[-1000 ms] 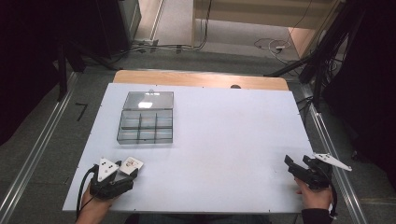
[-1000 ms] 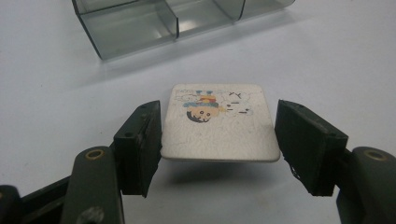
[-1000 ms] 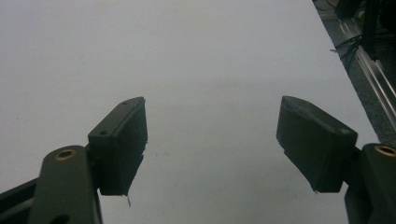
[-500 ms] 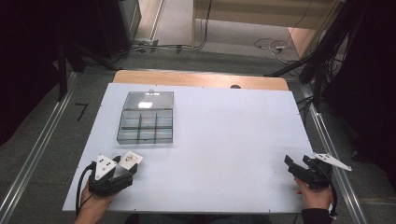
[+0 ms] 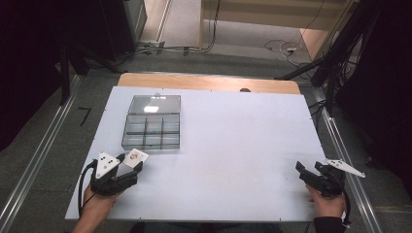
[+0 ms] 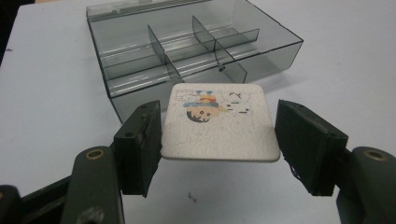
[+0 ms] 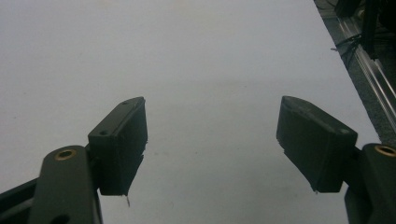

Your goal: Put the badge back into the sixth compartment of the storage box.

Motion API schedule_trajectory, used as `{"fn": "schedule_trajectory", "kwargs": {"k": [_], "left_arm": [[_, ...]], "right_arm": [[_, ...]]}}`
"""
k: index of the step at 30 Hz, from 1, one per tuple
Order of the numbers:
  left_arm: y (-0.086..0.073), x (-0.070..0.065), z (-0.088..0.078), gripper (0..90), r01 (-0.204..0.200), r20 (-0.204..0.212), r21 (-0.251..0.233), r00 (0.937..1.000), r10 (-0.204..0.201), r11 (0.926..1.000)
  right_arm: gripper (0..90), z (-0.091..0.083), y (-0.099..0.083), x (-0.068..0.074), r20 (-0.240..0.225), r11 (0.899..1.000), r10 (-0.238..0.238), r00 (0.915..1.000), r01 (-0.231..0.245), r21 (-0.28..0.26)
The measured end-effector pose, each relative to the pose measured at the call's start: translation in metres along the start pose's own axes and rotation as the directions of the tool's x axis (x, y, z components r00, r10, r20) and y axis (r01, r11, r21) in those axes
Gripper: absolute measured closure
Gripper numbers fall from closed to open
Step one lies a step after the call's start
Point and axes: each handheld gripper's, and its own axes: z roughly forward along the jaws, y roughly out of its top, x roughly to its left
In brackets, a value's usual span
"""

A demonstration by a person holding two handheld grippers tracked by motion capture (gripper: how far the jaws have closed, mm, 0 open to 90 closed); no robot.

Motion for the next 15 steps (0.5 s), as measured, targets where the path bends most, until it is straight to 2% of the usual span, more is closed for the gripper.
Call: {"fn": "schedule_trajectory", "kwargs": {"k": [15], "left_arm": [[0.025, 0.000, 0.009, 33.7, 0.000, 0.013, -0.028, 0.9999, 0.000, 0.9996]], "right_arm": [[23.2, 0.000, 0.000, 0.000, -0.002, 1.000, 0.001, 1.0000, -0.001, 0.003]]}}
